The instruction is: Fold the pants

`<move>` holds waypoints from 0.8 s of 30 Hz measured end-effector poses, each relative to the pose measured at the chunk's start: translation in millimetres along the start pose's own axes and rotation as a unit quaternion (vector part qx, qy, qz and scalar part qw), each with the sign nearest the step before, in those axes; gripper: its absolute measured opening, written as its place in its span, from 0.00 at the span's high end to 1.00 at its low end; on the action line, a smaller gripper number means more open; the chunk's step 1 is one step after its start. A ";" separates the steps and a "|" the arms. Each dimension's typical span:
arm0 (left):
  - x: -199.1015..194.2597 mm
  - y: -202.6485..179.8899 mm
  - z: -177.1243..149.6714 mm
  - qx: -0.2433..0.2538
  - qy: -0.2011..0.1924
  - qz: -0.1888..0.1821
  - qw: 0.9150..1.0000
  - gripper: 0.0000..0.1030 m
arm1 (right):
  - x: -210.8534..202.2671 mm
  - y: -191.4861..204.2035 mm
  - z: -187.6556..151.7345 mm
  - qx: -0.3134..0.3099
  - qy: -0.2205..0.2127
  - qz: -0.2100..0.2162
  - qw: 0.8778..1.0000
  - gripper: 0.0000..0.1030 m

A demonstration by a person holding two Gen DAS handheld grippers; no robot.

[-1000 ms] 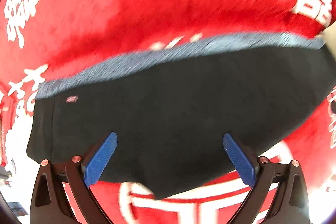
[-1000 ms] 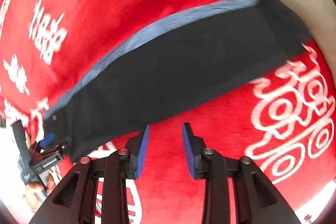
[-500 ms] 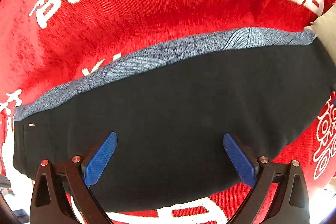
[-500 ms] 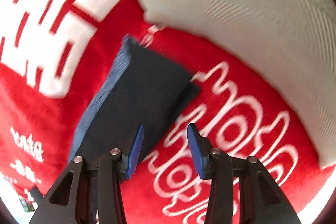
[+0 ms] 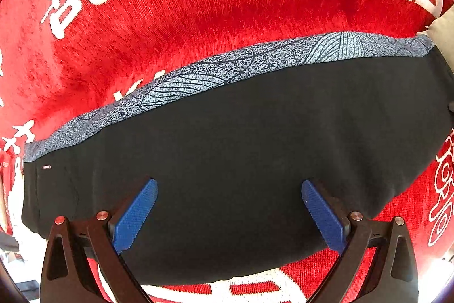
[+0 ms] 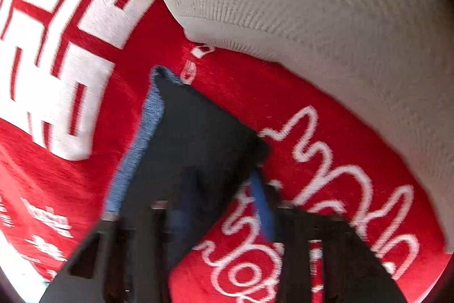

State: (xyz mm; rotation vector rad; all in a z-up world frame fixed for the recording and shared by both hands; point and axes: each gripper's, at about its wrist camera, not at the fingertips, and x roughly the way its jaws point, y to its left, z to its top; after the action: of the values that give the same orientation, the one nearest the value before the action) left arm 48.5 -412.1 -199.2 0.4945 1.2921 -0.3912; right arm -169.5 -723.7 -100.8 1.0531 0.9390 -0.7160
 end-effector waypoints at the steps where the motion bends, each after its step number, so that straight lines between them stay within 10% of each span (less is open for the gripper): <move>1: -1.3 -0.7 -0.2 0.002 -0.001 0.002 1.000 0.00 | -6.1 5.6 0.0 -0.018 -0.005 -0.001 1.000 0.85; 5: 2.4 -2.2 -1.4 0.010 -0.002 0.000 1.000 0.00 | -26.0 26.5 -3.4 -0.106 -0.035 -0.026 0.993 0.86; 14: -4.7 3.5 0.7 0.000 -0.001 -0.011 1.000 0.00 | -37.4 2.7 -9.4 -0.072 -0.022 -0.062 0.995 0.63; 24: -15.1 -1.9 26.6 -0.024 -0.020 -0.034 0.999 0.00 | -21.7 90.0 -58.7 -0.228 0.022 -0.031 0.973 0.63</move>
State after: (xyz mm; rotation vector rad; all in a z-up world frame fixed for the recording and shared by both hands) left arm 65.4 -428.4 -179.5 0.4002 1.2801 -0.4238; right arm -119.3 -636.4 -57.3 0.6375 1.1148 -0.4937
